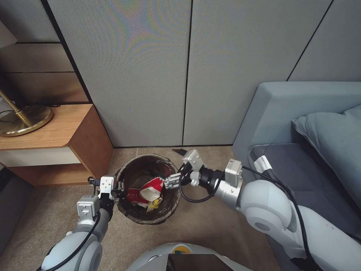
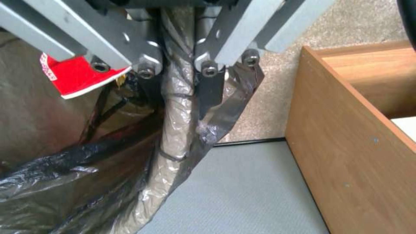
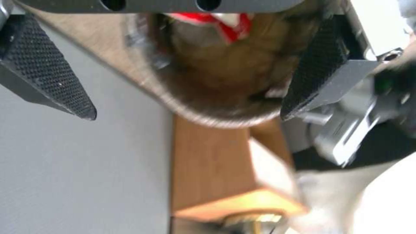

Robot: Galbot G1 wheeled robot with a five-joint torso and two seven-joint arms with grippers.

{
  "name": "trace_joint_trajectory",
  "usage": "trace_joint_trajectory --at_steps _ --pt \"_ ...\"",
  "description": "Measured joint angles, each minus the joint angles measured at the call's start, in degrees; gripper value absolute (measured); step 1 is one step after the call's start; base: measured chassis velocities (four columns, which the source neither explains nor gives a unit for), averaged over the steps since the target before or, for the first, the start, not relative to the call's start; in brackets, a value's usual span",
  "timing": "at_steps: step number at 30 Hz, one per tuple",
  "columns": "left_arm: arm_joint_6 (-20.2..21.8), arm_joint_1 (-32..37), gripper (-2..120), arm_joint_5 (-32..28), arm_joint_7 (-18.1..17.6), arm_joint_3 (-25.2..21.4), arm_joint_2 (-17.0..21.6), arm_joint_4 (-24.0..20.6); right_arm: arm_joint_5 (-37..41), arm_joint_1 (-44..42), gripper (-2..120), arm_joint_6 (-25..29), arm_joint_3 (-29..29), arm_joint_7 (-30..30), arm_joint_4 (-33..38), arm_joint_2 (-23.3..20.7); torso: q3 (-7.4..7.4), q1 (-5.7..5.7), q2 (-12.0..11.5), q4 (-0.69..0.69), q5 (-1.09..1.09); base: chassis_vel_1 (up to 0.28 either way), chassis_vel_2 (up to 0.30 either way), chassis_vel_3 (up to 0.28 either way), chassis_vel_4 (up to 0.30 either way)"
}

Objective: Pick up the trash bin, then pick up the garbage from the floor and place it into the trash bin.

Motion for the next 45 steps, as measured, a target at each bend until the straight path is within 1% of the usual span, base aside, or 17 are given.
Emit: trace_joint_trajectory --at_steps 4,7,8,11,12,14,15,17,19,21,23,24,25,28,30,35,45 --pt "-0.01 -0.01 2 -0.04 0.00 -0.22 0.06 0.00 0.01 -0.70 100 1.76 1.73 2.73 0.99 -0.47 0.00 0.00 0.00 0.01 0.00 0.000 0.000 0.000 0.000" --pt "-0.07 -0.05 2 -0.07 0.00 -0.37 0.08 0.00 -1.47 -3.53 100 6.54 5.35 7.13 1.69 -0.03 0.00 0.00 0.00 0.01 0.00 0.000 0.000 0.000 0.000" --pt "-0.07 -0.05 2 -0.07 0.00 -0.37 0.08 0.00 -1.47 -3.53 100 6.54 5.35 7.13 1.69 -0.03 0.00 0.00 0.00 0.01 0.00 0.000 0.000 0.000 0.000" --pt "-0.16 -0.19 2 -0.05 0.00 -0.52 0.10 0.00 -7.01 -10.18 100 11.94 11.86 8.92 0.00 2.75 0.00 0.00 0.00 0.02 0.00 0.000 0.000 0.000 0.000" --pt "-0.16 -0.19 2 -0.05 0.00 -0.52 0.10 0.00 -7.01 -10.18 100 11.94 11.86 8.92 0.00 2.75 0.00 0.00 0.00 0.02 0.00 0.000 0.000 0.000 0.000" --pt "-0.22 -0.24 2 -0.13 -0.01 -0.83 0.37 0.00 -13.82 -18.47 100 16.49 19.27 7.92 -2.15 6.17 0.00 0.00 0.00 0.00 0.00 0.000 0.000 0.000 0.000" --pt "-0.22 -0.24 2 -0.13 -0.01 -0.83 0.37 0.00 -13.82 -18.47 100 16.49 19.27 7.92 -2.15 6.17 0.00 0.00 0.00 0.00 0.00 0.000 0.000 0.000 0.000" --pt "-0.25 -0.19 2 -0.16 -0.02 -0.88 0.49 0.00 -20.07 -25.17 100 21.61 25.87 4.81 -4.25 10.12 0.00 0.00 0.00 -0.02 0.01 0.000 0.000 0.000 0.000" --pt "-0.27 -0.18 2 -0.15 -0.02 -0.86 0.49 0.00 -22.74 -27.51 100 23.49 28.06 3.56 -4.89 11.61 0.00 0.00 0.00 -0.03 0.01 0.000 0.000 0.000 0.000" --pt "-0.34 -0.21 2 -0.11 -0.02 -0.80 0.46 0.00 -30.61 -34.33 100 28.34 32.58 1.69 -5.65 16.79 0.00 0.00 0.00 0.02 0.00 0.000 0.000 0.000 0.000" --pt "-0.34 -0.23 2 -0.10 -0.02 -0.80 0.46 0.00 -30.97 -34.82 100 28.60 32.79 1.60 -5.65 17.24 0.00 0.00 0.00 0.02 -0.01 0.000 0.000 0.000 0.000" --pt "-0.42 -0.27 2 0.09 -0.05 -0.81 0.41 0.00 -33.85 -38.28 100 30.87 34.03 1.07 -5.65 21.18 -0.01 0.00 0.00 -0.05 0.00 0.000 0.000 0.000 0.000" --pt "-0.49 -0.29 2 0.23 -0.05 -0.79 0.32 0.00 -36.78 -40.98 100 33.11 34.69 0.96 -5.62 24.52 -0.01 0.00 0.00 0.07 -0.02 0.000 0.000 0.000 0.000" --pt "-0.53 -0.23 2 0.37 -0.07 -0.69 0.33 0.00 -39.77 -44.71 100 35.98 35.07 0.75 -5.69 28.42 0.00 0.00 0.00 -0.04 -0.01 0.000 0.000 0.000 0.000" --pt "-0.57 0.02 2 0.56 -0.06 -0.58 0.48 0.00 -42.42 -49.13 100 39.67 36.09 0.20 -5.72 32.29 -0.01 0.00 0.00 -0.02 -0.02 0.000 0.000 0.000 0.000" --pt "-1.00 0.53 2 1.59 0.03 -0.81 0.87 0.00 -42.79 -53.80 100 43.58 37.69 0.27 -5.99 33.48 -0.01 0.00 0.00 0.00 0.00 0.000 0.000 0.000 0.000" --pt "-0.43 1.08 2 2.12 0.12 -0.59 0.63 0.00 -41.95 -53.83 100 42.98 37.09 2.89 -4.45 32.30 0.00 0.00 0.01 0.01 0.00 0.000 0.000 0.000 0.000"
